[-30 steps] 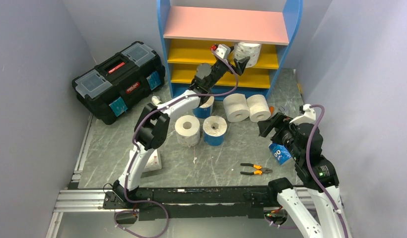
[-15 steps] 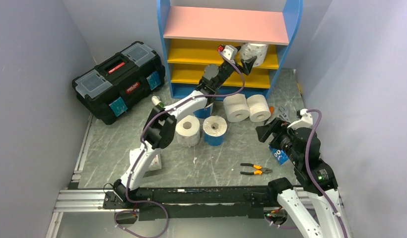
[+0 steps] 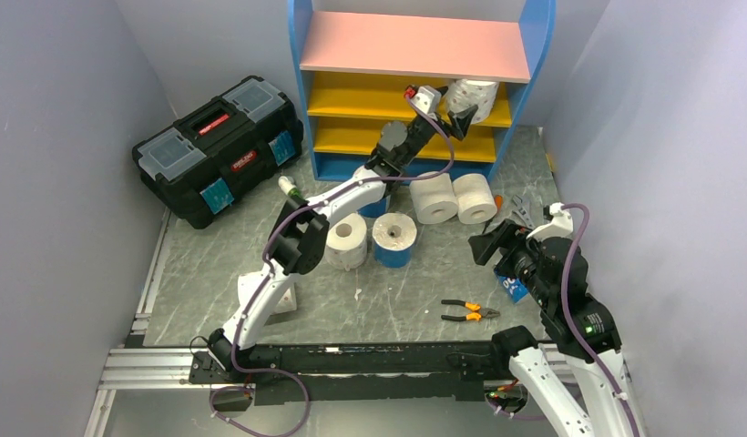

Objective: Place and organize the paper towels onto the shelf
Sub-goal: Place the paper towel on the shelf.

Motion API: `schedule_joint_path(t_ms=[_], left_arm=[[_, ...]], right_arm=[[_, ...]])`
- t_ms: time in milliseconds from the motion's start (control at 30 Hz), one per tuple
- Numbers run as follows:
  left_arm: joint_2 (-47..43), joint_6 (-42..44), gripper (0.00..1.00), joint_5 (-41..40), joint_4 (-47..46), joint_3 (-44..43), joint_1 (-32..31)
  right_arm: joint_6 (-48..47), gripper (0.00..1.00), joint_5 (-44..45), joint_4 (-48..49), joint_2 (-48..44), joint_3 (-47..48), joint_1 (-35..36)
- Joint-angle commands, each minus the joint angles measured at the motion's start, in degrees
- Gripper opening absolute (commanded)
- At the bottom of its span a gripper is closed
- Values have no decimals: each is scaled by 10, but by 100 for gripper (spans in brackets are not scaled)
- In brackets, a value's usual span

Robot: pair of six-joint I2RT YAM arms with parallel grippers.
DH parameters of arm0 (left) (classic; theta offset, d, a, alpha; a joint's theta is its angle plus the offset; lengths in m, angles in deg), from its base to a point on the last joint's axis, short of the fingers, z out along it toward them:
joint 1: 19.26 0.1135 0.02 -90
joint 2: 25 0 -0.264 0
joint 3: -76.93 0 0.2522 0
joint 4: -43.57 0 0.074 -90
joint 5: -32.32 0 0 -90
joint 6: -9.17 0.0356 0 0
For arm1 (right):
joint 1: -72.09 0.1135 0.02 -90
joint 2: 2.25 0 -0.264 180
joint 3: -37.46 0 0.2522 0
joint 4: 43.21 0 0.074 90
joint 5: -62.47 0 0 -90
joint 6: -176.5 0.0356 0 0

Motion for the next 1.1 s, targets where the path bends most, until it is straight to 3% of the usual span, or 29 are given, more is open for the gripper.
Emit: schedule_joint_path(t_ms=[0,167,367,533,767,933,1067], left_arm=[[-50,3,99,-16,-39,45,-7],[-129,25,100,-29,-79,141,-7],[-274,42,99,-52,-133,327,-7],[-422,24,99,-80,-109,495,-11],[-652,35,99,-256,119,672,-85],[-797,-80,99,-335,390,738,-110],[-920,-150,99,-338,508,811,-123]], right_arm=[[-8,84,14,3,1,30,3],[-8,84,18,4,1,38,3],[12,84,0,23,-19,26,3],[13,85,3,28,-26,21,3],[20,91,-2,41,-18,13,3],[23,93,17,68,-16,-9,4],[-5,90,52,94,38,1,3]])
